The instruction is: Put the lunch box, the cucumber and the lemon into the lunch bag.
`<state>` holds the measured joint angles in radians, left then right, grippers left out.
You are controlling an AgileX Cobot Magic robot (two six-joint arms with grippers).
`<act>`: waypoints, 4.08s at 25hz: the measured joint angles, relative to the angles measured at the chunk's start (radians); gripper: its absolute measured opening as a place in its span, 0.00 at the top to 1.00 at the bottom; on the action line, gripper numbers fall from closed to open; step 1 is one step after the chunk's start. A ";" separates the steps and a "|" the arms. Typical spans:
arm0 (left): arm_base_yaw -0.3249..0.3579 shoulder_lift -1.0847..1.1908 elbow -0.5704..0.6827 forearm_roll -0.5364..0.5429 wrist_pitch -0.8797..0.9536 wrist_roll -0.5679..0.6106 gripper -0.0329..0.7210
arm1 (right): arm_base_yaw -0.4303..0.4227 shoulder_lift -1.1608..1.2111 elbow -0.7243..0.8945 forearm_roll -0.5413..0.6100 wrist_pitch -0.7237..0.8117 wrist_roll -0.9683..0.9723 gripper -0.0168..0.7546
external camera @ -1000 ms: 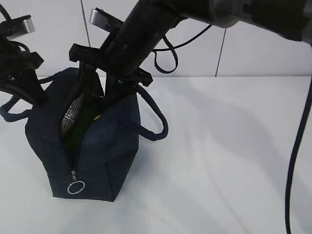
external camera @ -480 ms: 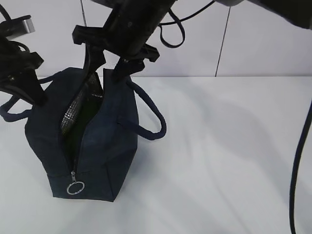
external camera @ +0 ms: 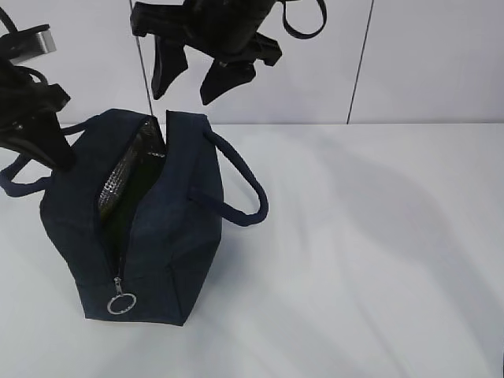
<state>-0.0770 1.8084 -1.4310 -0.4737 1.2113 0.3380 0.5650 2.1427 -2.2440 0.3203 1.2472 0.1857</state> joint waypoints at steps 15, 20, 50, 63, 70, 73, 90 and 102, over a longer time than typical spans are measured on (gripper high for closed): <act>0.000 0.000 0.000 -0.006 0.000 0.000 0.96 | 0.001 -0.043 0.195 -0.020 0.000 0.014 0.38; 0.000 0.000 0.000 -0.006 0.000 0.000 0.96 | 0.001 0.006 0.195 -0.006 0.000 0.017 0.38; -0.075 0.000 0.000 -0.105 0.000 0.000 0.96 | 0.003 0.034 0.199 -0.160 0.001 -0.062 0.99; -0.149 0.002 0.000 -0.293 -0.006 -0.006 0.96 | -0.030 -0.120 0.339 -0.328 0.008 -0.090 0.99; -0.152 0.002 0.000 -0.310 -0.028 -0.010 0.96 | -0.062 -0.121 0.397 -0.328 0.001 -0.105 0.99; -0.169 0.006 0.000 -0.327 -0.041 -0.012 0.96 | -0.062 -0.121 0.397 -0.320 0.001 -0.109 0.99; -0.248 0.034 0.000 -0.347 -0.096 -0.008 0.49 | -0.062 -0.121 0.398 -0.258 -0.001 -0.110 0.47; -0.248 0.035 -0.088 -0.329 -0.008 -0.040 0.43 | -0.062 -0.151 0.394 -0.205 -0.003 -0.118 0.37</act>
<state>-0.3248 1.8436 -1.5191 -0.8028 1.2035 0.2978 0.5028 1.9917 -1.8497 0.1158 1.2441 0.0678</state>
